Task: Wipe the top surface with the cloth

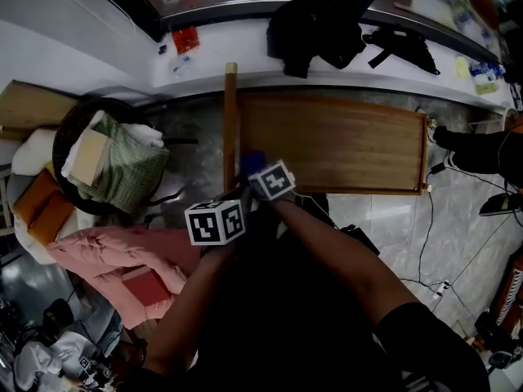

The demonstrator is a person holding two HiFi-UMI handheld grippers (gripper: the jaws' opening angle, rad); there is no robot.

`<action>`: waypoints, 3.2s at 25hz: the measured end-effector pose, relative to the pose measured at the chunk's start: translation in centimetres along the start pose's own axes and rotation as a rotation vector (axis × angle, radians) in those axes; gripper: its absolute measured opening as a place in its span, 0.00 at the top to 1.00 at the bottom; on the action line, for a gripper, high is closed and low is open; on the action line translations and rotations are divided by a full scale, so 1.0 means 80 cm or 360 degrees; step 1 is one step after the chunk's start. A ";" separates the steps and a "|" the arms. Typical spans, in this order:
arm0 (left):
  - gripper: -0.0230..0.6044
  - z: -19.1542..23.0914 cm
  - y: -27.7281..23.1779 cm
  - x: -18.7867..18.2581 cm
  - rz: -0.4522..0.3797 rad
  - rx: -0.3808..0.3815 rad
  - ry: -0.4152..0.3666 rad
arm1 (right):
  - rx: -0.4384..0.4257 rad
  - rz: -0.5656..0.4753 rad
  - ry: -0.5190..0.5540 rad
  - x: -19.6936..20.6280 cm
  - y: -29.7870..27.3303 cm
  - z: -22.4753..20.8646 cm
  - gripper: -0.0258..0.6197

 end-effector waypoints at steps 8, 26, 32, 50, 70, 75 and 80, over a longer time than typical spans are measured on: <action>0.95 -0.027 -0.040 0.017 0.0091 -0.0029 -0.0056 | 0.0015 0.0018 -0.0016 0.035 0.037 -0.035 0.89; 0.95 -0.154 -0.196 0.080 0.0362 -0.0045 -0.0402 | 0.0257 -0.0022 -0.0289 0.165 0.191 -0.183 0.89; 0.95 -0.204 -0.228 0.093 0.0413 0.0001 -0.0464 | 0.0381 0.0035 -0.0327 0.217 0.251 -0.234 0.89; 0.95 -0.320 -0.310 0.129 0.0474 0.0104 -0.0522 | 0.0698 0.0082 -0.0484 0.328 0.394 -0.352 0.89; 0.95 -0.320 -0.281 0.114 0.0379 0.0165 -0.0515 | 0.0848 -0.0063 -0.0544 0.323 0.430 -0.367 0.89; 0.95 -0.289 -0.227 0.068 0.0224 0.0281 -0.0444 | 0.0496 -0.0512 -0.0571 0.213 0.417 -0.314 0.89; 0.95 -0.271 -0.142 0.001 -0.0066 0.0540 -0.0396 | 0.0114 -0.0903 -0.0174 0.074 0.407 -0.219 0.89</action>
Point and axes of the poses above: the fingertips, and each gripper's own axes: y backward along the fingers, z to its left, x out of its underside, the point moved 3 cm from there along y, backward along the fingers, and after that the axes turned 12 degrees about y, right-handed, at the moved point
